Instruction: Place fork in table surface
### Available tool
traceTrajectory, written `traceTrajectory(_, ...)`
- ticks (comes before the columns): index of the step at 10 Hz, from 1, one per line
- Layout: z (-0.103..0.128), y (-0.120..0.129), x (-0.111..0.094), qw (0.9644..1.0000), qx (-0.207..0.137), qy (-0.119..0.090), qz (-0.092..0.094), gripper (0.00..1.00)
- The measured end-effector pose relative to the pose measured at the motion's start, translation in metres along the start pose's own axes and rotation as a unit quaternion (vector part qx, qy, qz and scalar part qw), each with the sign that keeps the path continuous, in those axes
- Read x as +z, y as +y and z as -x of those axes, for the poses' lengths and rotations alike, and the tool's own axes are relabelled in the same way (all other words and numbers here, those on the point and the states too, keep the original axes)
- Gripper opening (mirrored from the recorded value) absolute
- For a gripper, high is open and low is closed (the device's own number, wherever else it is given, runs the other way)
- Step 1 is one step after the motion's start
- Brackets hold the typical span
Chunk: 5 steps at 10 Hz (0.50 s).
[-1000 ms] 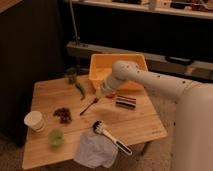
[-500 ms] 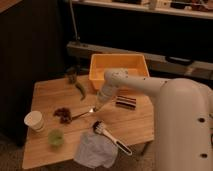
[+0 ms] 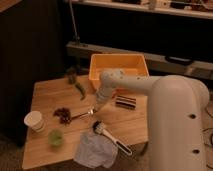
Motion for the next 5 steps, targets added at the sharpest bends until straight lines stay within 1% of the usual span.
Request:
traceTrajectory(2, 0.0016, 0.0004, -0.0006, 0.9998, 0.008, 0.005, -0.017, 0.8)
traceTrajectory(5, 0.001, -0.0003, -0.0008, 0.9998, 0.009, 0.005, -0.017, 0.8)
